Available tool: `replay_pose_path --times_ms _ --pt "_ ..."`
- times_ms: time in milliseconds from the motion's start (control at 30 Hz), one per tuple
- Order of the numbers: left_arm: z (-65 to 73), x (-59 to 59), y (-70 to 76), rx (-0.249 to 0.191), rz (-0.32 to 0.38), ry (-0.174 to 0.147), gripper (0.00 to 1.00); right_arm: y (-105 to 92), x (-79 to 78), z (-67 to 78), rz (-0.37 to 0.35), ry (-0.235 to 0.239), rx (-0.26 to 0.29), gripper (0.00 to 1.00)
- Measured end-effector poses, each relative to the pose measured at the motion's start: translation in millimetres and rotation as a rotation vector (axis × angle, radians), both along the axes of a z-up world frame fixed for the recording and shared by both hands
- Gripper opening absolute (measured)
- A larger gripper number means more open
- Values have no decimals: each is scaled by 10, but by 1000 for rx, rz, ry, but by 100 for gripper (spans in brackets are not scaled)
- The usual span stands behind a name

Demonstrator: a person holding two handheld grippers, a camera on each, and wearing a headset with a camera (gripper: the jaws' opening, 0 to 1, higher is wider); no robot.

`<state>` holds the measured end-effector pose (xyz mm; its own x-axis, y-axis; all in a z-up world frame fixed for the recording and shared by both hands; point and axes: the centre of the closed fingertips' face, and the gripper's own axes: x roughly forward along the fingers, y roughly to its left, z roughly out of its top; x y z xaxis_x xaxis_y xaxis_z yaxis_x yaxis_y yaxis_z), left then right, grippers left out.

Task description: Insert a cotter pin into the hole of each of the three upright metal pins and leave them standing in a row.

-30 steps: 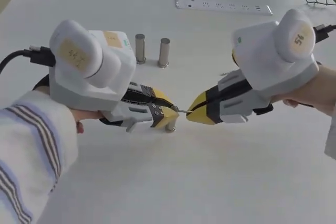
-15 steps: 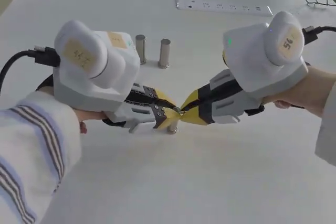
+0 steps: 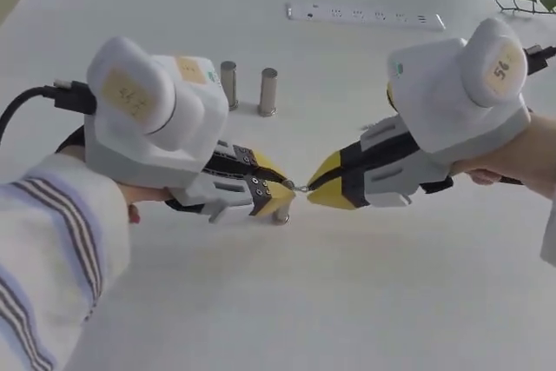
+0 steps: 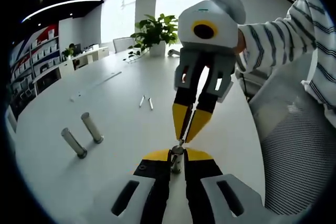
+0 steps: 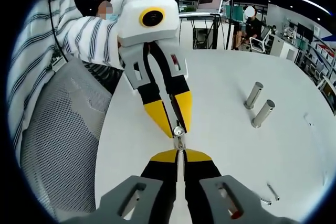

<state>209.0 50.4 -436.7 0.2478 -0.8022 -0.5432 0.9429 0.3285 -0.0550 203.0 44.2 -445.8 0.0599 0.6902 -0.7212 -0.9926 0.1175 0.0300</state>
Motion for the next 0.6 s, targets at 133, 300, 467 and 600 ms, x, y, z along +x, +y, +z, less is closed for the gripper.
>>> replay_pose_path --times_ms 133,300,467,600 --pt "3 -5 1 3 -1 -2 6 33 10 16 -12 6 13 0" --pt "7 -5 3 4 -1 -2 6 78 -1 32 -7 3 21 0" --pt "20 -5 3 -14 13 19 6 77 -11 32 -8 5 25 0" --pt "60 -8 8 -33 17 19 7 75 -23 37 -5 0 22 0"
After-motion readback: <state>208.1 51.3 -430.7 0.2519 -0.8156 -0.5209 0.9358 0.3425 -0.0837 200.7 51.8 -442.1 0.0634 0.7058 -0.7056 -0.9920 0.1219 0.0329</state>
